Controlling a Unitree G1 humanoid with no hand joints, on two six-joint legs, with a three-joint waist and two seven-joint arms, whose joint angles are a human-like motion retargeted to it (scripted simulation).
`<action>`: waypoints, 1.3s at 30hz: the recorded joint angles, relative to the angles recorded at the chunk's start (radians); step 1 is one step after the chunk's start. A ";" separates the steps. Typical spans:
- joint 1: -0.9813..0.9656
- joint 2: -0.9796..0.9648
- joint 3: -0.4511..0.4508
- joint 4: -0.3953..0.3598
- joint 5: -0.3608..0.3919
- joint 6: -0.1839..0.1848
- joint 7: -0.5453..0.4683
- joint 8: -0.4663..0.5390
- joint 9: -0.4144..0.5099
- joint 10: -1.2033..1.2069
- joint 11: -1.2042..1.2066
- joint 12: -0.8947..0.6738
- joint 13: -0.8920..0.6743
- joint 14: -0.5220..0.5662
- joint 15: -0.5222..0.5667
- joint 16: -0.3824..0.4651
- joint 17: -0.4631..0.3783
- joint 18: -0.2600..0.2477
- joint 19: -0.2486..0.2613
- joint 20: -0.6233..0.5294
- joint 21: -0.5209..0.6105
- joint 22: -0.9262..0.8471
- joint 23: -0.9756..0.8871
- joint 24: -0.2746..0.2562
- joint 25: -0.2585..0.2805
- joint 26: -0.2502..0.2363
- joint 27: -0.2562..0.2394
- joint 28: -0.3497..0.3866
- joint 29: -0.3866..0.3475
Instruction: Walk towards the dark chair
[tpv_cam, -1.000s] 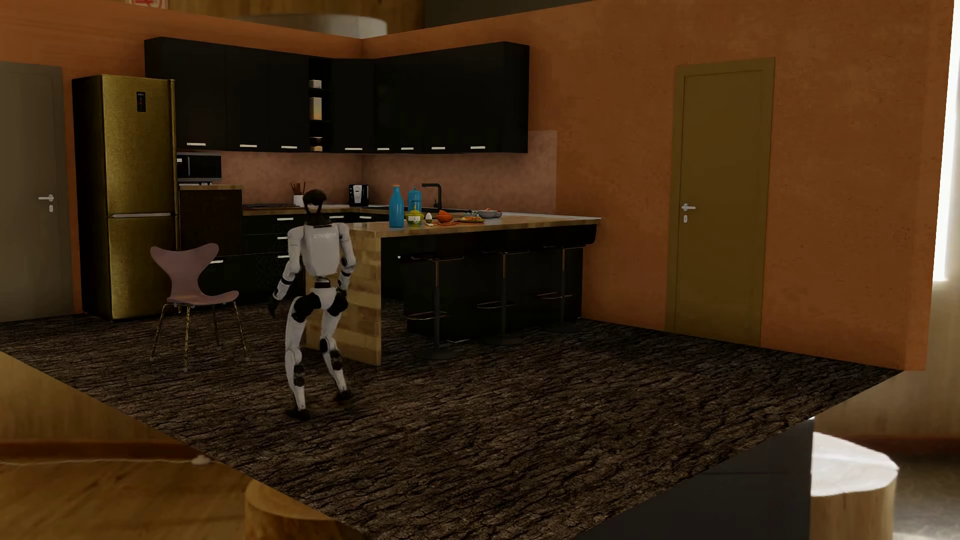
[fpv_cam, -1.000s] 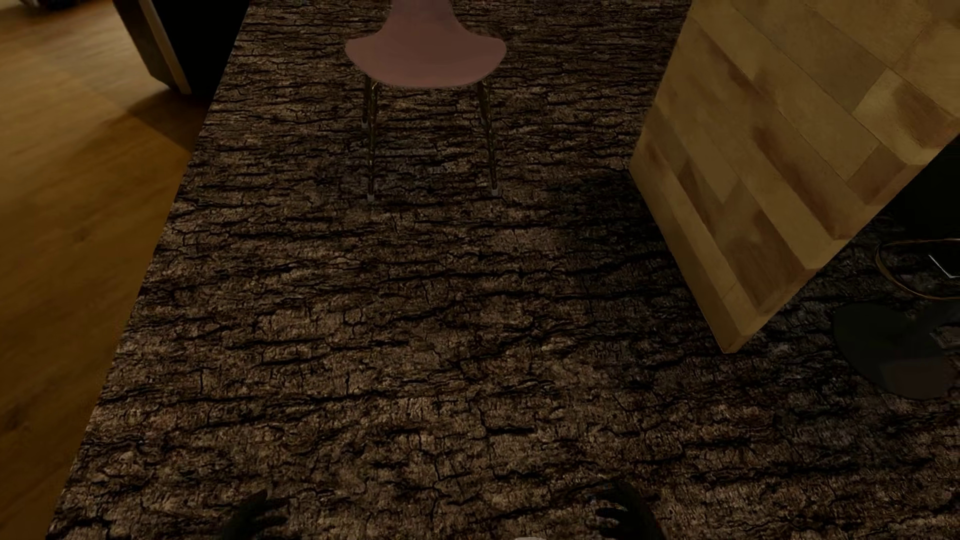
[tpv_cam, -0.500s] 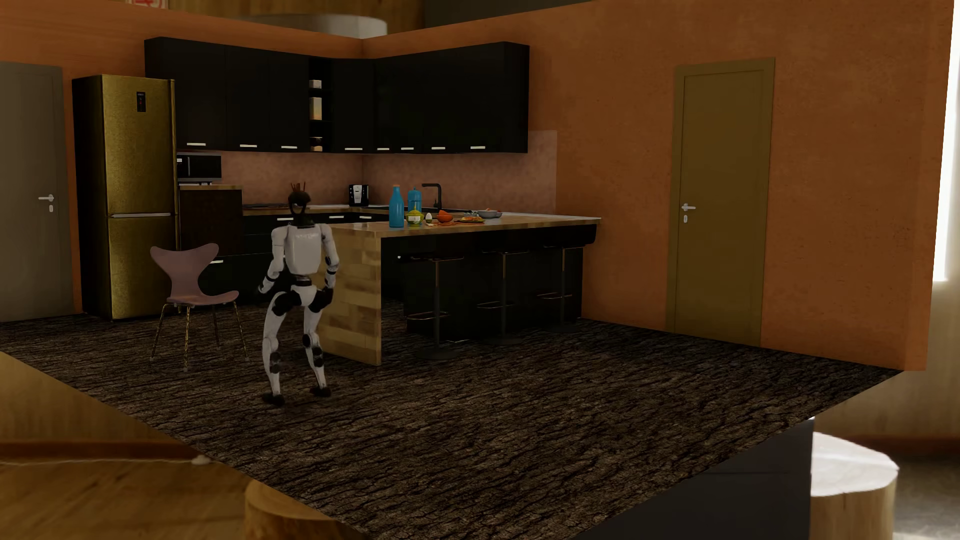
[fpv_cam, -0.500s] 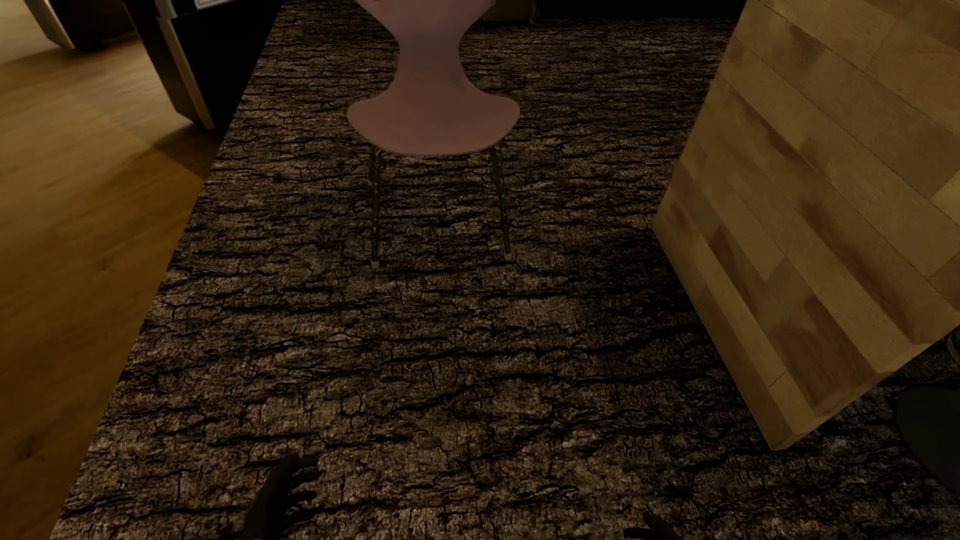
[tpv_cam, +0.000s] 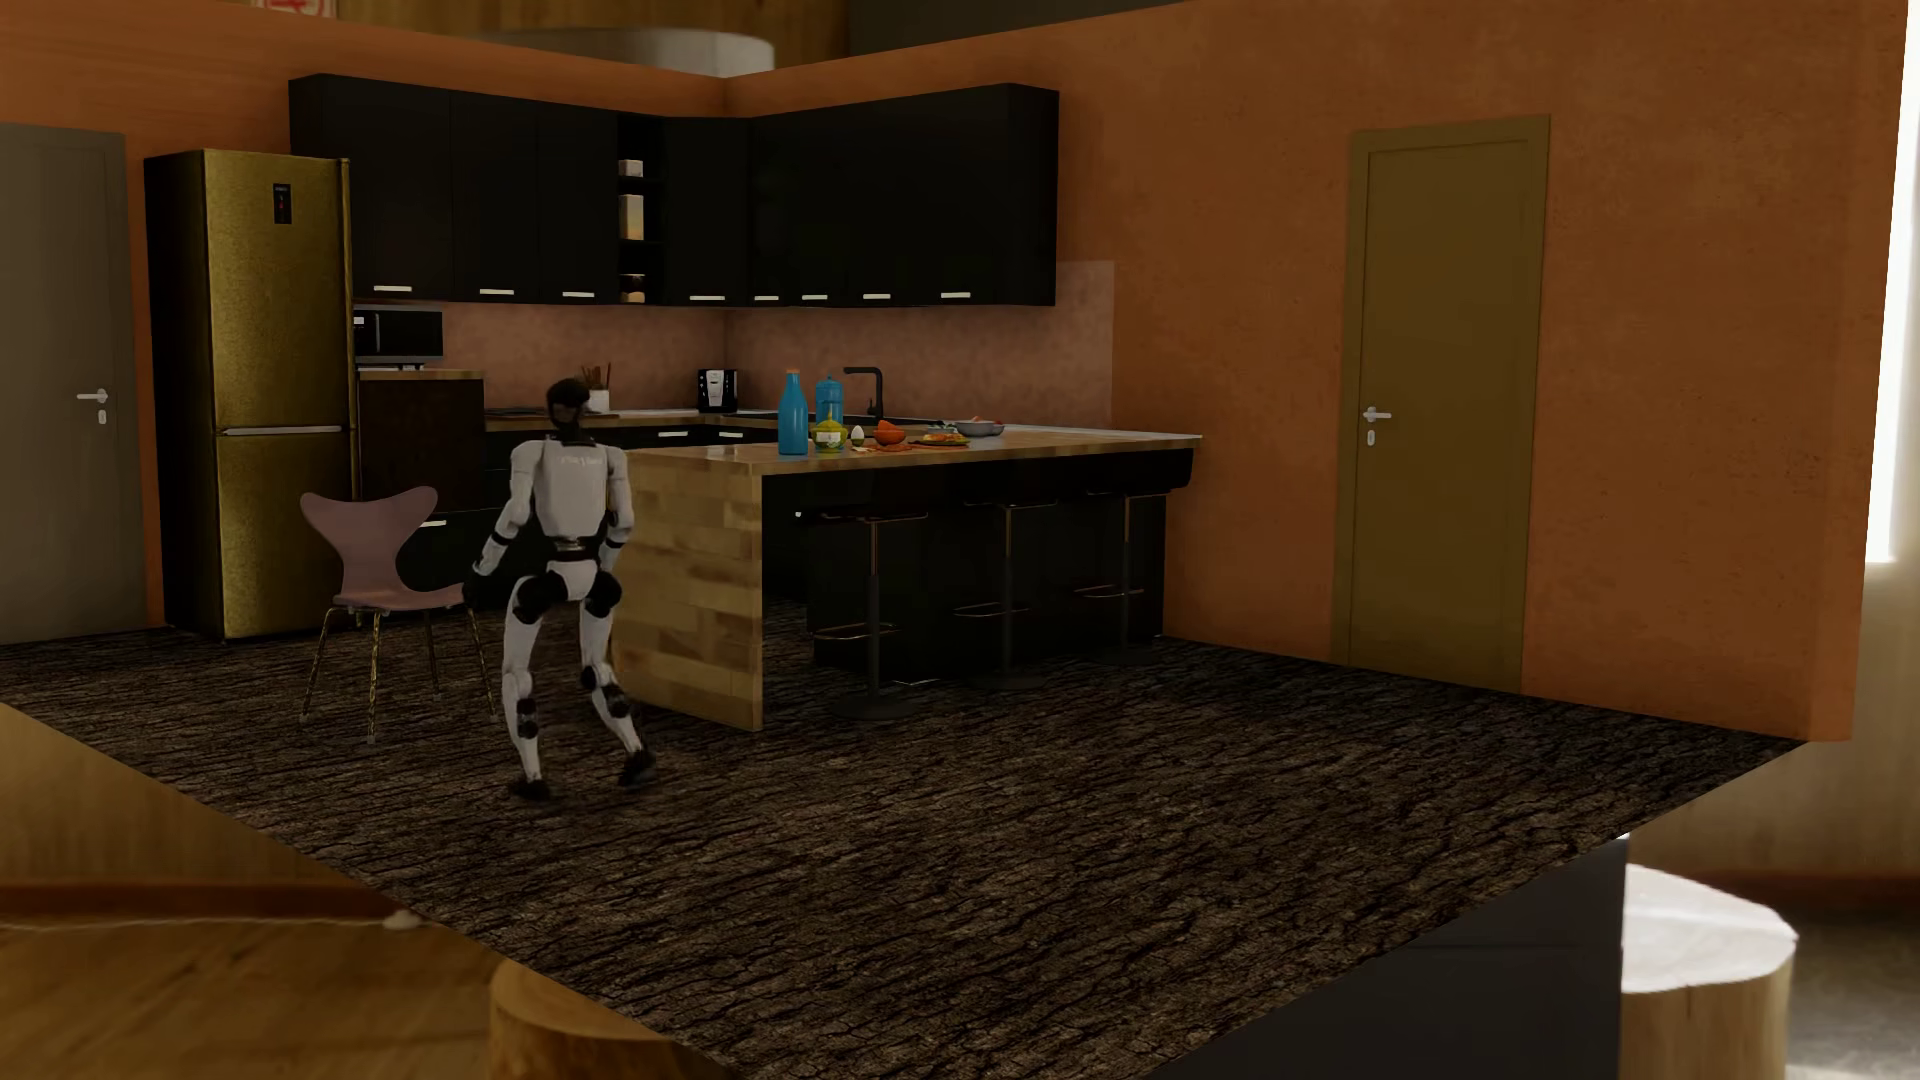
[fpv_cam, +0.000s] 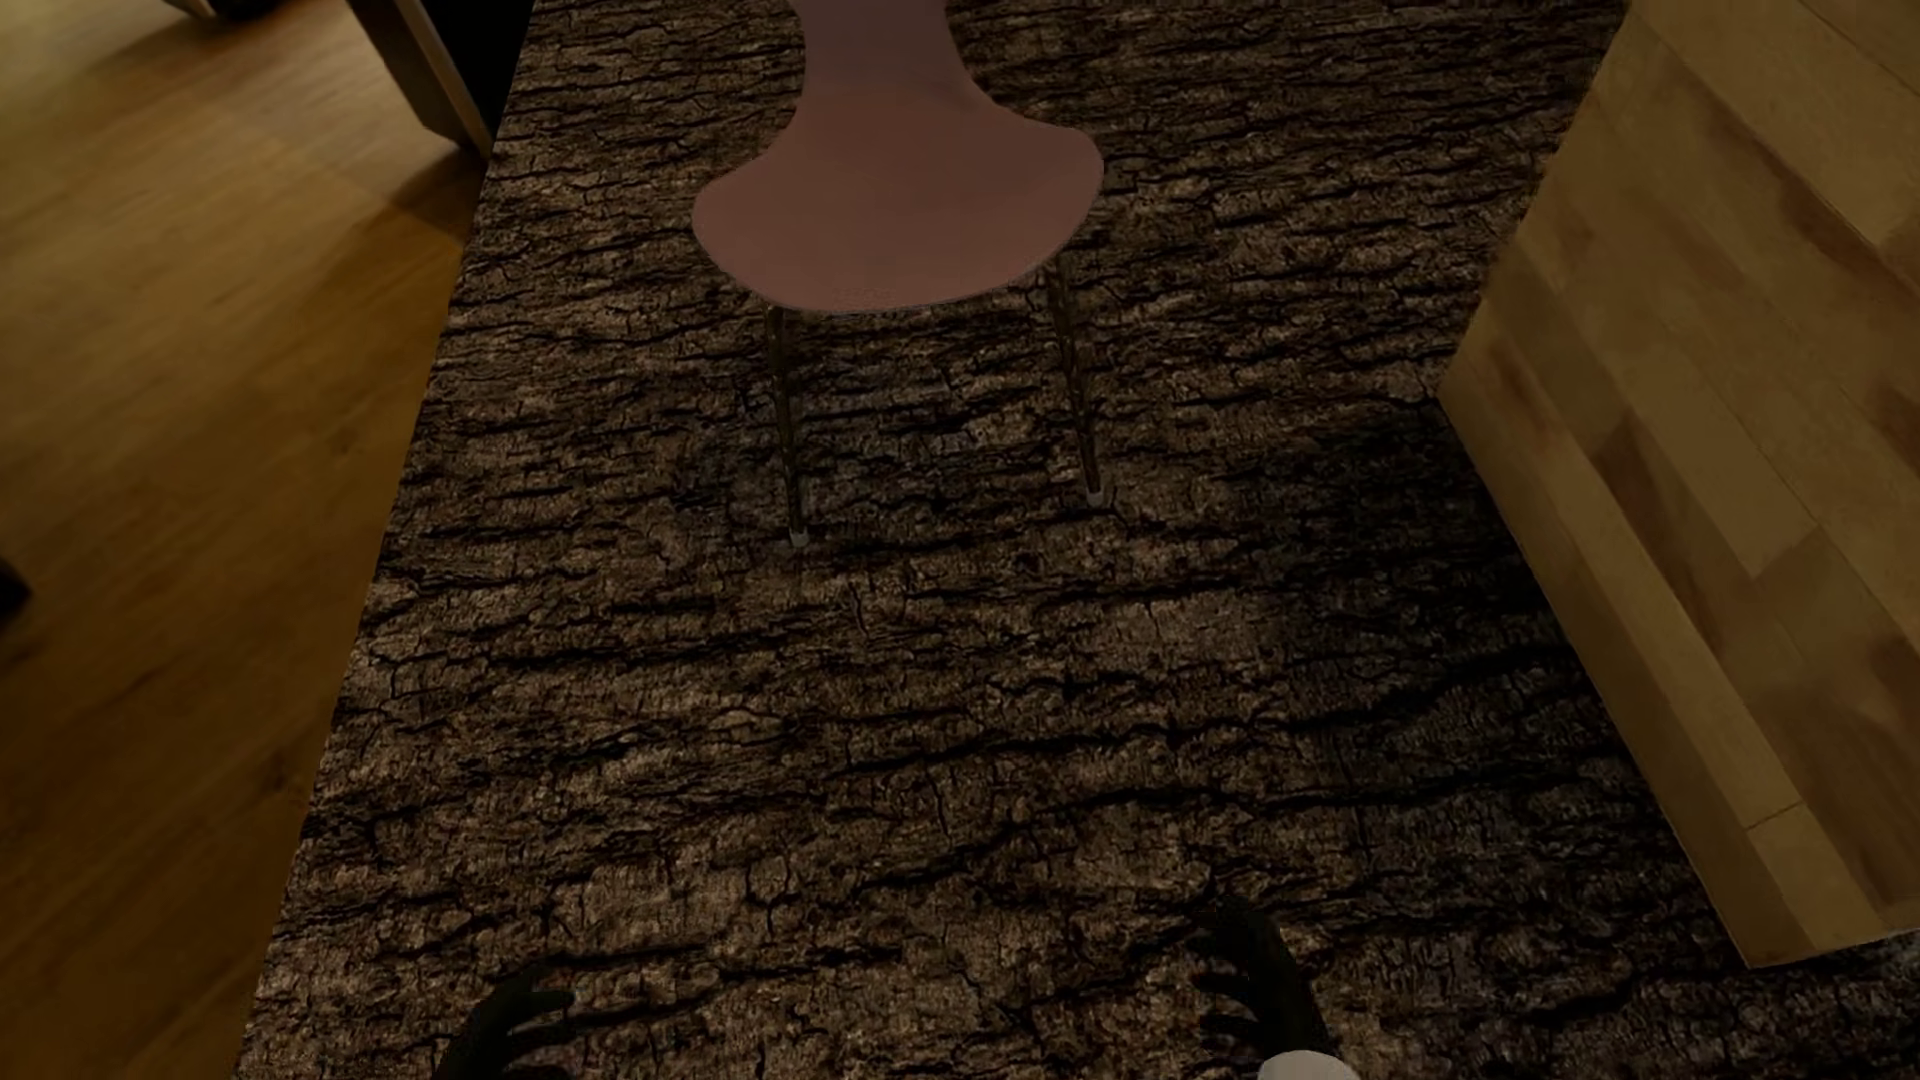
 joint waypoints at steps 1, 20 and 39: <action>0.048 -0.080 0.001 -0.012 -0.009 -0.029 0.008 -0.001 -0.003 -0.030 0.088 0.000 0.004 -0.015 0.098 0.008 0.003 -0.006 -0.100 -0.006 -0.024 -0.009 0.026 0.003 0.005 0.001 0.025 0.012 0.012; -0.013 -0.002 -0.023 0.000 0.012 -0.063 -0.028 -0.009 -0.016 -0.044 -0.316 -0.045 0.086 0.094 -0.125 -0.018 0.013 -0.025 0.122 -0.057 -0.031 -0.050 0.006 -0.026 -0.045 0.023 0.039 -0.012 0.085; 0.008 0.027 -0.035 0.003 0.014 -0.097 -0.017 0.001 -0.035 -0.116 -0.418 -0.059 0.062 0.153 -0.047 -0.043 -0.010 -0.009 0.151 -0.055 -0.057 -0.041 0.037 -0.015 -0.049 0.017 0.097 -0.047 0.095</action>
